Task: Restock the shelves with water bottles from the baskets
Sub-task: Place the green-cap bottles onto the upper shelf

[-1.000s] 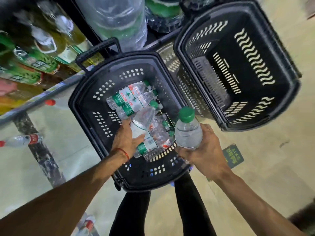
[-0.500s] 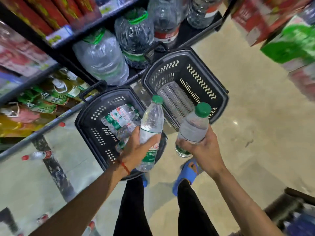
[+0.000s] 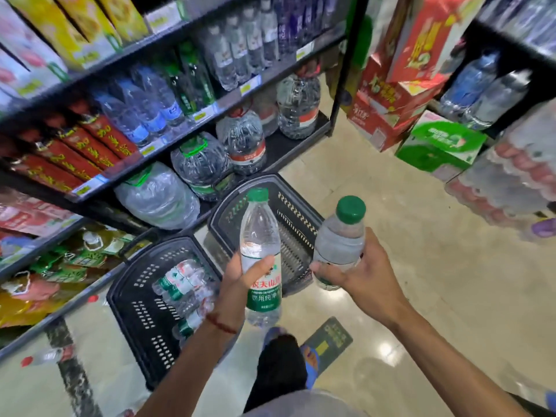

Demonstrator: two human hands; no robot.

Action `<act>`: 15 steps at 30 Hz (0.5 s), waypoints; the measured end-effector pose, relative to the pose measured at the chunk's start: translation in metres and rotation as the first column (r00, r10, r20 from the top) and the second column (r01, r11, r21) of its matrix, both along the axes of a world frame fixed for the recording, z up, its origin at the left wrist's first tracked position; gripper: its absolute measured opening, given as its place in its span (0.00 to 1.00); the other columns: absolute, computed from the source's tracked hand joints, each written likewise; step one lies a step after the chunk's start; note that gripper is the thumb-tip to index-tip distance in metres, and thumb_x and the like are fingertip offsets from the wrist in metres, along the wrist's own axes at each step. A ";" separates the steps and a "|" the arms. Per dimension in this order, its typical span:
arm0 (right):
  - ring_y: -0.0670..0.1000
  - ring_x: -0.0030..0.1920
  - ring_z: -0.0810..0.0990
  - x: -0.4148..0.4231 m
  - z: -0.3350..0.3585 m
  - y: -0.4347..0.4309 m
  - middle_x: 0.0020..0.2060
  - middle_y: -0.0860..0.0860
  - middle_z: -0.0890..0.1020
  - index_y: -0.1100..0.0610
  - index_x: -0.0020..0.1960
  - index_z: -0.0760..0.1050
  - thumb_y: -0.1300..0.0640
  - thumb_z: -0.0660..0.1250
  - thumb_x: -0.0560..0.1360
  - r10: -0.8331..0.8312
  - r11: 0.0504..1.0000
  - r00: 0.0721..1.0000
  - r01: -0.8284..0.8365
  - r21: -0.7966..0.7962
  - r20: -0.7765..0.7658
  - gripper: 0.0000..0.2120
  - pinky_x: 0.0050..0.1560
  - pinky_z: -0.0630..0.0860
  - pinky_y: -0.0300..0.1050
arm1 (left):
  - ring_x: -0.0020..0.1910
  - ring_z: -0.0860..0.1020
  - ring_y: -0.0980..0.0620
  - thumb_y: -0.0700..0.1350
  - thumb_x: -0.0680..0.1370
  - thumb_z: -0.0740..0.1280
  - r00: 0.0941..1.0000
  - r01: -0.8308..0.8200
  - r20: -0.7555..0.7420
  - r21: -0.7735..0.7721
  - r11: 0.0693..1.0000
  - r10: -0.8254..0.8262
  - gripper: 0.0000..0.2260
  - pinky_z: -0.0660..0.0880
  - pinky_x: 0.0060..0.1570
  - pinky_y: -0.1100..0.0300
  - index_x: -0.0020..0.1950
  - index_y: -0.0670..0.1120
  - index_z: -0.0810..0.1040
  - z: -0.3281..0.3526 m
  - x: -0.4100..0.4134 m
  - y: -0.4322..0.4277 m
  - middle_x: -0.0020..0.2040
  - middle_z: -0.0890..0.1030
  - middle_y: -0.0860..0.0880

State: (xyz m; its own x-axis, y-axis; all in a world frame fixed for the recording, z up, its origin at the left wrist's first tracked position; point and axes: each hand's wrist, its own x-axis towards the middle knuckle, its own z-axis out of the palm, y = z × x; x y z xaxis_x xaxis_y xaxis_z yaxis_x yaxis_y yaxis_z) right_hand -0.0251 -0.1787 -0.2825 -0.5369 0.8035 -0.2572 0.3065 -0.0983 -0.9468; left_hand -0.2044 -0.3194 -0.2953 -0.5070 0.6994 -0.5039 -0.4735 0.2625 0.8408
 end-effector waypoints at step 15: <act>0.45 0.53 0.84 -0.066 0.089 0.239 0.53 0.47 0.86 0.53 0.60 0.79 0.57 0.89 0.58 0.101 0.963 0.995 -0.103 0.251 0.021 0.33 0.55 0.79 0.38 | 0.48 0.85 0.44 0.49 0.62 0.80 0.997 -0.008 -0.071 0.177 0.984 0.021 0.29 0.81 0.47 0.53 0.60 0.41 0.80 0.058 -0.059 0.248 0.52 0.86 0.42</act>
